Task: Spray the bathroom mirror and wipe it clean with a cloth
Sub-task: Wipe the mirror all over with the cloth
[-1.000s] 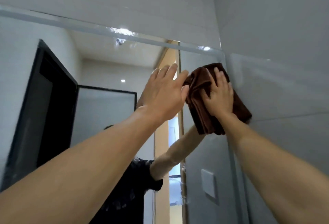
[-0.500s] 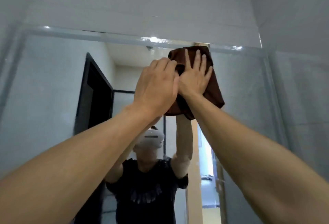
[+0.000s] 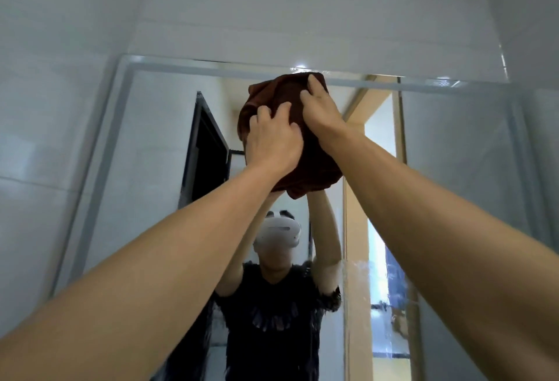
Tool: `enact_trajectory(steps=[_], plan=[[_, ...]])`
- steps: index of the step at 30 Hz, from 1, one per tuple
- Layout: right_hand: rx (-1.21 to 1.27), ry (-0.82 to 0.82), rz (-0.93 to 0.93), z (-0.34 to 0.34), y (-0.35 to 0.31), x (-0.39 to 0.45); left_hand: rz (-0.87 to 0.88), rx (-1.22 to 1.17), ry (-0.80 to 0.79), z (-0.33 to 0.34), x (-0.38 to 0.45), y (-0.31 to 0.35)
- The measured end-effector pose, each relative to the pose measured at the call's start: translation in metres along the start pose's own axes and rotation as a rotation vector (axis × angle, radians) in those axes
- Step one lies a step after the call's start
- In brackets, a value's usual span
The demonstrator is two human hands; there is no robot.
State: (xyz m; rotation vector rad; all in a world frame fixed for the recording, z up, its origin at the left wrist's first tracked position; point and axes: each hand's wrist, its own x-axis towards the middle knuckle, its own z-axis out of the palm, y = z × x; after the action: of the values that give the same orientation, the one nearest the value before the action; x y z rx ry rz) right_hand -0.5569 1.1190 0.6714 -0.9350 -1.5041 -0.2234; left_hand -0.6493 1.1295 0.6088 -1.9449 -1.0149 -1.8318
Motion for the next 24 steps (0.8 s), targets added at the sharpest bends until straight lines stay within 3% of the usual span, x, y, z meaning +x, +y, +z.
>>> enact_trajectory(steps=[3, 7, 14, 20, 24], plan=[[0.121, -0.023, -0.010, -0.019, 0.003, -0.004, -0.031, 0.306, 0.083, 0.026, 0.005, 0.023], [0.113, -0.002, -0.106, -0.044, 0.017, -0.015, 0.009, 0.333, 0.188, 0.054, 0.018, 0.025], [-0.240, 0.255, -0.340, -0.036, 0.037, -0.020, 0.196, 0.413, 0.131, 0.024, 0.016, -0.062], [-0.377, 0.241, -0.456, 0.007, 0.026, -0.028, -0.070, 0.499, 0.267, -0.066, 0.001, -0.211], [-0.401, 0.186, -0.470, 0.025, 0.024, -0.038, -0.144, 0.528, 0.249, -0.068, -0.025, -0.222]])
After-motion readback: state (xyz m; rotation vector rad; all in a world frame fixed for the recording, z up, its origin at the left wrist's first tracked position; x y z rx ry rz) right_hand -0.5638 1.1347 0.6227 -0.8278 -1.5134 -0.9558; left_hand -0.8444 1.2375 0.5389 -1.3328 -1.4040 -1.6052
